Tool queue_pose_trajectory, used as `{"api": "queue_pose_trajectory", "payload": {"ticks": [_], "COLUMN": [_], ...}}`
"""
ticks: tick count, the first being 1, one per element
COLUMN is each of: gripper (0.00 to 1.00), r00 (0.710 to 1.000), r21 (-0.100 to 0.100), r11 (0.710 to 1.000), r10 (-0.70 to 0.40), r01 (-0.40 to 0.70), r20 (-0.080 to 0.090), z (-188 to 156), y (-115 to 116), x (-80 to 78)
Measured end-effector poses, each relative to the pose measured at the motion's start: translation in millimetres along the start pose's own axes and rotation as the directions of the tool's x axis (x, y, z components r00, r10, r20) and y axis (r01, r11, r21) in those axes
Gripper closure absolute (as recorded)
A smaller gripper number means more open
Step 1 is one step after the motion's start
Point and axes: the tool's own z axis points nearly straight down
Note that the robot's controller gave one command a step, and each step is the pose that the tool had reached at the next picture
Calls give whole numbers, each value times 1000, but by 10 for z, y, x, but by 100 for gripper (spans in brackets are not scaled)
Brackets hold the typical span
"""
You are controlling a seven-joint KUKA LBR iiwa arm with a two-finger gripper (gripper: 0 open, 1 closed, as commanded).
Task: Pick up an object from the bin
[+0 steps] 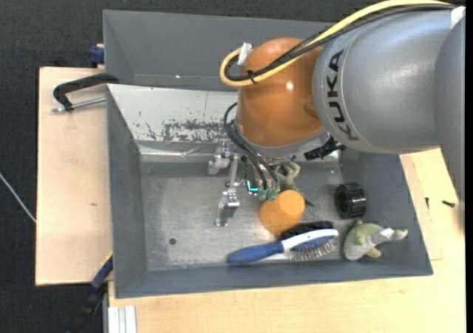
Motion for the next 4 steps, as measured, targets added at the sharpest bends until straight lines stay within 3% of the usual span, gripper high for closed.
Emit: {"api": "queue_pose_trajectory", "payload": {"ticks": [1,2,3,4], "gripper": [0,0,100,100], "r00": [991,925,925,889], "r21": [4,4,6,11], "r11": [991,925,925,889], "r10": [-130,-379,-379,-457], "r01": [130,379,379,457], "r20": [5,16,26,21], "z": [401,1071,1042,-404], "y": [-1055,-1595,-1578,-1730], "x": [-196,-644,-672,-590]}}
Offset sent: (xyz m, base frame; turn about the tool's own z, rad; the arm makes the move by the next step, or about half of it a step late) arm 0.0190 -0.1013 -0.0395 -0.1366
